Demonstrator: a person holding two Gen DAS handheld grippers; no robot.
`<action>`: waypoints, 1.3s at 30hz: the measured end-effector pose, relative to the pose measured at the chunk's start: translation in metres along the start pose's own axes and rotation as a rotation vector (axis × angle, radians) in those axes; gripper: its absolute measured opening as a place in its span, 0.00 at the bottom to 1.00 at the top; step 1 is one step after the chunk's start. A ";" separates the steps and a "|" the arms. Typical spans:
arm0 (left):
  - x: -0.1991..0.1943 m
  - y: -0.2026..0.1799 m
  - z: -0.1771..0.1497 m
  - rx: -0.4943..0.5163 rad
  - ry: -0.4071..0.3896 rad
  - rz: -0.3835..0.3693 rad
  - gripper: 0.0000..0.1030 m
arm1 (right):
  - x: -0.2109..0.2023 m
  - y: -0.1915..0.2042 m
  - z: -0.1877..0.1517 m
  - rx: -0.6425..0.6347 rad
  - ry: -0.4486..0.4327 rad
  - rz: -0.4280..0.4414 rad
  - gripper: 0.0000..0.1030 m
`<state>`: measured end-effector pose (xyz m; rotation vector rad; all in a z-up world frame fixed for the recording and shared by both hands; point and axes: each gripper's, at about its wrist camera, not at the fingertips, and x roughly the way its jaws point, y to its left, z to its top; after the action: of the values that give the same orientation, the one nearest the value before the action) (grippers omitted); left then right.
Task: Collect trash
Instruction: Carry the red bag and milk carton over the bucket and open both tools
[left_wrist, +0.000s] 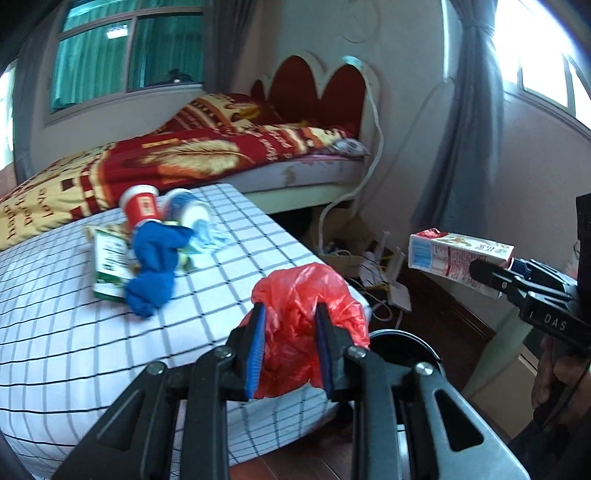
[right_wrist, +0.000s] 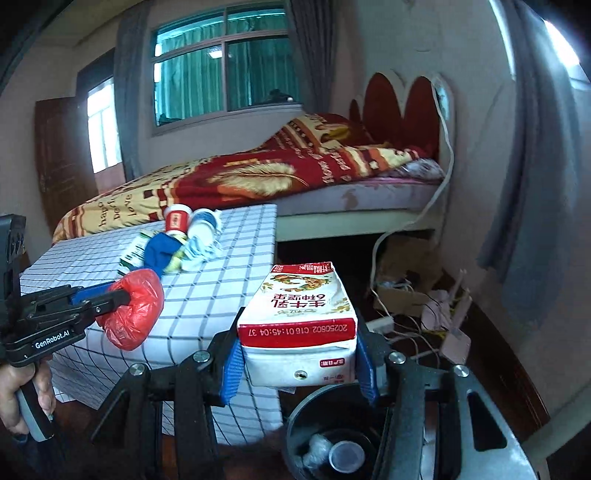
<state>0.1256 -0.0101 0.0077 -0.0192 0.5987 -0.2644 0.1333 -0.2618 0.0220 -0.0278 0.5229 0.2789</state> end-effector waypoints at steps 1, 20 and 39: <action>0.002 -0.005 -0.001 0.007 0.005 -0.009 0.26 | -0.002 -0.005 -0.004 0.004 0.004 -0.004 0.51; 0.070 -0.099 -0.038 0.132 0.178 -0.194 0.26 | -0.003 -0.098 -0.088 0.130 0.179 -0.030 0.51; 0.172 -0.123 -0.095 0.105 0.439 -0.220 0.77 | 0.103 -0.154 -0.158 0.269 0.454 -0.047 0.97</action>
<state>0.1794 -0.1666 -0.1547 0.0768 1.0203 -0.5208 0.1827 -0.3988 -0.1734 0.1614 1.0067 0.1529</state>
